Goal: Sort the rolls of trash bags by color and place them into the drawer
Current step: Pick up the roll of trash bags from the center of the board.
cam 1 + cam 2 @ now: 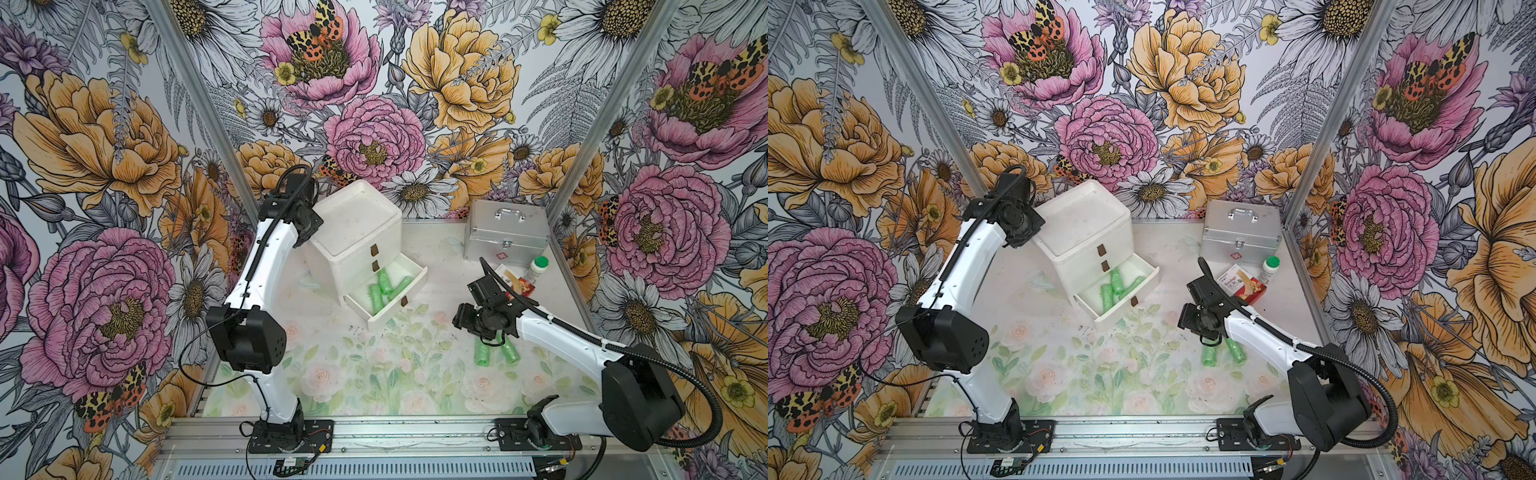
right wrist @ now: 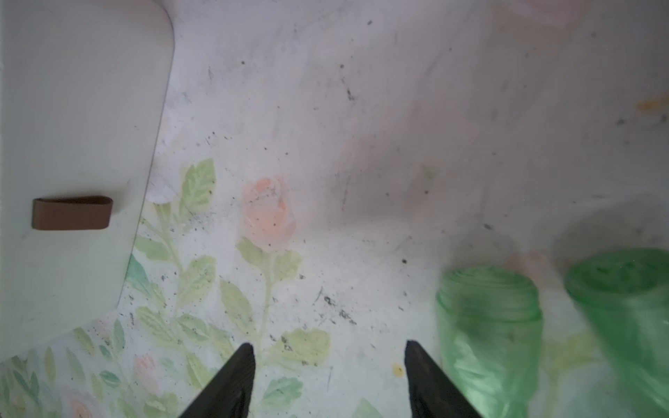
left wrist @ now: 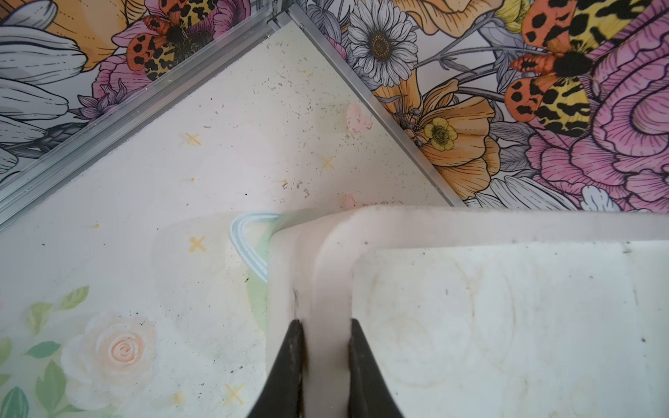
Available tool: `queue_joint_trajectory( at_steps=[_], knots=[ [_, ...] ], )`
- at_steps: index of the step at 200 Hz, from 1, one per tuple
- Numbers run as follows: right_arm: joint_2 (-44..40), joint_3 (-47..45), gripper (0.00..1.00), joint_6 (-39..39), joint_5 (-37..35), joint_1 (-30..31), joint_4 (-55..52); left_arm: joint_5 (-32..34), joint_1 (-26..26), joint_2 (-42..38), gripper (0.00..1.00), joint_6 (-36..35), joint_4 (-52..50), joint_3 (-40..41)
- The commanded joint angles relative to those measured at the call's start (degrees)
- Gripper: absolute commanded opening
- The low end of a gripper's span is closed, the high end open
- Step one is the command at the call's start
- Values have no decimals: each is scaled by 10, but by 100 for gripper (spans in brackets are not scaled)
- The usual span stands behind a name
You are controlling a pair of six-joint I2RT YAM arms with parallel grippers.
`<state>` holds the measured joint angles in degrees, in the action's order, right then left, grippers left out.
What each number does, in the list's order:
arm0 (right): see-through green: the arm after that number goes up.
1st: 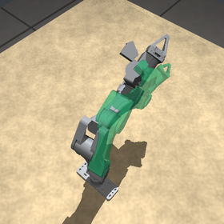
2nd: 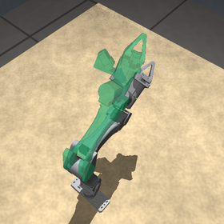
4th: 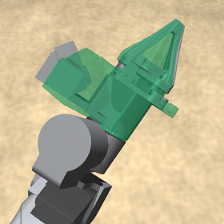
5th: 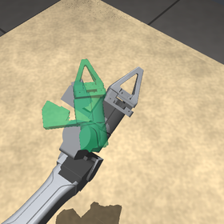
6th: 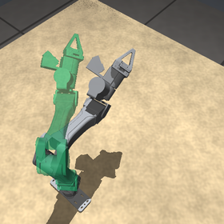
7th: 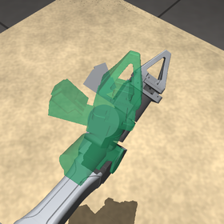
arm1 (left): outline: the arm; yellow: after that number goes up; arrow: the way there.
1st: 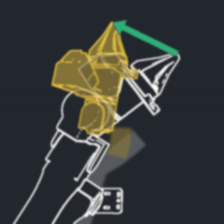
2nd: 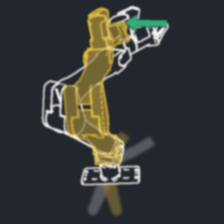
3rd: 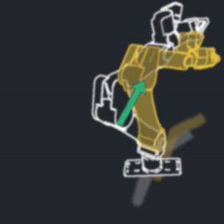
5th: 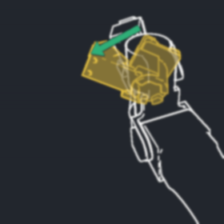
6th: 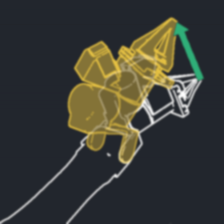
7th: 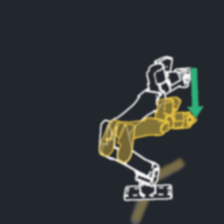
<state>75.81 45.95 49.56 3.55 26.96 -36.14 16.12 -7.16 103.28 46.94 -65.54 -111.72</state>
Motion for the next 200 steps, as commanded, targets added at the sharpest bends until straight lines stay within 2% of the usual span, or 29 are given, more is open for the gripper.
queue_joint_trajectory(
  at_steps=[1, 106, 200],
  knots=[
    [-34, -1, 66, -5, -45, 1, -23, -96, -9, 49, 0, 33, -67, 25],
    [-88, -62, 65, 31, -86, -1, -72, -96, -13, 56, 0, 34, -67, 26],
    [-8, -61, 63, 1, -106, -5, -67, -94, -22, 61, 0, 37, -67, 23]
  ],
)
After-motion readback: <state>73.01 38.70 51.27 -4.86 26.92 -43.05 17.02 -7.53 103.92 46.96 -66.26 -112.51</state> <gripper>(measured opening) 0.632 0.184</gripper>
